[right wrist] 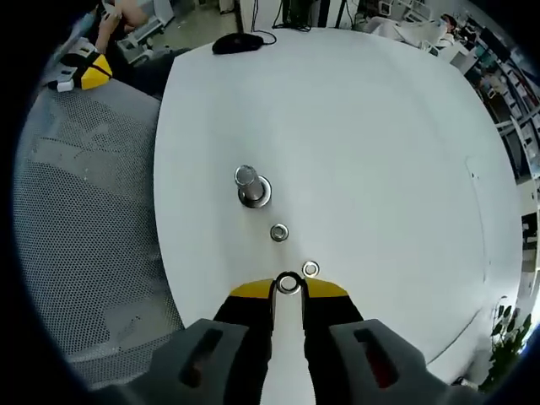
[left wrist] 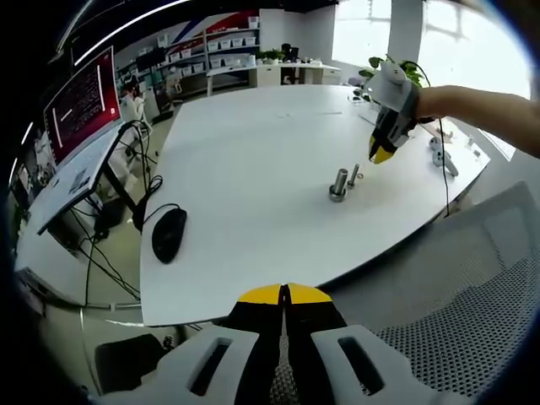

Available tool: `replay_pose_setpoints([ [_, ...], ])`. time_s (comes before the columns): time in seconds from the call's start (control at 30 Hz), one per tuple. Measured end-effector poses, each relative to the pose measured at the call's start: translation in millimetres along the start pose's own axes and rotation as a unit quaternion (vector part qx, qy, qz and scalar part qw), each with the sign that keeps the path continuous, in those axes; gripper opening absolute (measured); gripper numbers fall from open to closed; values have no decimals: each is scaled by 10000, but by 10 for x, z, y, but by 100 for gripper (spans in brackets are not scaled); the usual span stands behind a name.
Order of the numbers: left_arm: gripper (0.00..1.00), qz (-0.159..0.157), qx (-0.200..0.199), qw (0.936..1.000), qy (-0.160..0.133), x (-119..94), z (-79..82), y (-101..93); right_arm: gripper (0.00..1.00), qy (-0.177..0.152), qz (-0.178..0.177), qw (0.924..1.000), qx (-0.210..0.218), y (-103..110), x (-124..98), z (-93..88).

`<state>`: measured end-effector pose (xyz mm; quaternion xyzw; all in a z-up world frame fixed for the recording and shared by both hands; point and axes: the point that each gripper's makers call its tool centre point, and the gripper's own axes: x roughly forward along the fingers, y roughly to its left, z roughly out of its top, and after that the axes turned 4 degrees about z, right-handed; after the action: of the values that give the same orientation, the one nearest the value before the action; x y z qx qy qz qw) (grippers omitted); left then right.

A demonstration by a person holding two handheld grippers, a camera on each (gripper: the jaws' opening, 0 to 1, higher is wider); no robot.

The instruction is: Place the washer onto the threaded stud by aligning its center hole with the stud, sliding it down to the base, and recovering from edge contact or off-axis alignment until the washer reaches the visible bottom stop.

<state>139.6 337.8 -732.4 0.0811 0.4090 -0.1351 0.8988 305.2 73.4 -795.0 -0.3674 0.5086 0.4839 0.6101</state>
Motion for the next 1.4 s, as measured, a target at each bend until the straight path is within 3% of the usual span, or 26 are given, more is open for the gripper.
replay_pose_setpoints([
  [0.5, 0, 1, -6, 10000, -16, -1, 3, 1, 14, 10, 42, 9991, -416, 48, -64, 223],
  [1.4, 0, -32, 15, 10000, -21, -1, 7, -7, 14, 221, 31, 9976, -654, 8, 36, 248],
])
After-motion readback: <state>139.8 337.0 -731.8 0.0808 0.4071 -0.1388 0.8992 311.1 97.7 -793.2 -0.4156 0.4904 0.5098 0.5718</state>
